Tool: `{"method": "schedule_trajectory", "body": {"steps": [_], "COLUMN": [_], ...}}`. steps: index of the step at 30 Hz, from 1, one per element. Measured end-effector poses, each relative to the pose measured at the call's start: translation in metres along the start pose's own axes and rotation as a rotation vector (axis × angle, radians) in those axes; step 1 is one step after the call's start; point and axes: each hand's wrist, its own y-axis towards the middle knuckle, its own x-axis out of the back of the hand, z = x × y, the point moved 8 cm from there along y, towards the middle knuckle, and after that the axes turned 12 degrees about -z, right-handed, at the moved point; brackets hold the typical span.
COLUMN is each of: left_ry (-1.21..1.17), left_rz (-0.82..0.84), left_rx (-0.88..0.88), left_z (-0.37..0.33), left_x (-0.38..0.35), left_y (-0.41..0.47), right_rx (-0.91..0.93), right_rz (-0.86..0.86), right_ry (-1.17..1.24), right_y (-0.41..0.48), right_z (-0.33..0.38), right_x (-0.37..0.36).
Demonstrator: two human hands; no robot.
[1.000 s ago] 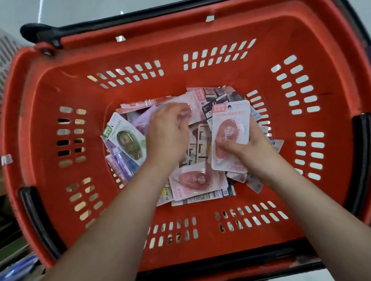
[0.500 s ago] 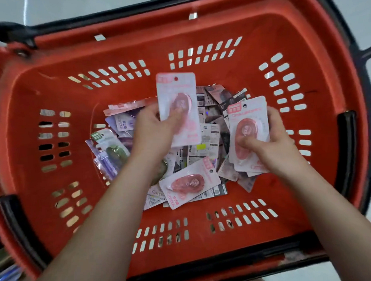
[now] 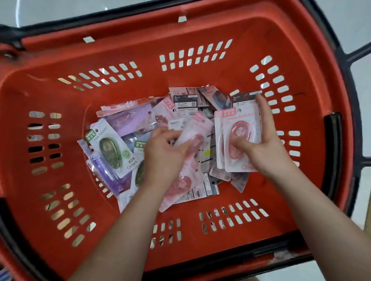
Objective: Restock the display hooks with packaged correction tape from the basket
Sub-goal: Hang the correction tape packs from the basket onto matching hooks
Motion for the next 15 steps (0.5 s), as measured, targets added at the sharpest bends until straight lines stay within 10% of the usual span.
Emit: {"method": "schedule_trajectory", "body": {"steps": [4, 7, 15], "left_ry": [-0.357, -0.688, -0.703], "left_rz": [-0.191, -0.029, -0.056], "left_rx": [0.171, 0.309, 0.256], "left_z": [0.003, -0.013, -0.067], "left_x": [0.065, 0.071, 0.095], "left_y": [0.002, -0.014, -0.080], "right_rx": [0.000, -0.009, -0.023], "right_rz": [0.056, 0.098, 0.290], "right_ry": [-0.010, -0.041, 0.027], "right_y": [-0.007, -0.018, -0.081], "right_z": [0.009, 0.022, 0.120], "right_x": [0.000, -0.005, -0.022]}}
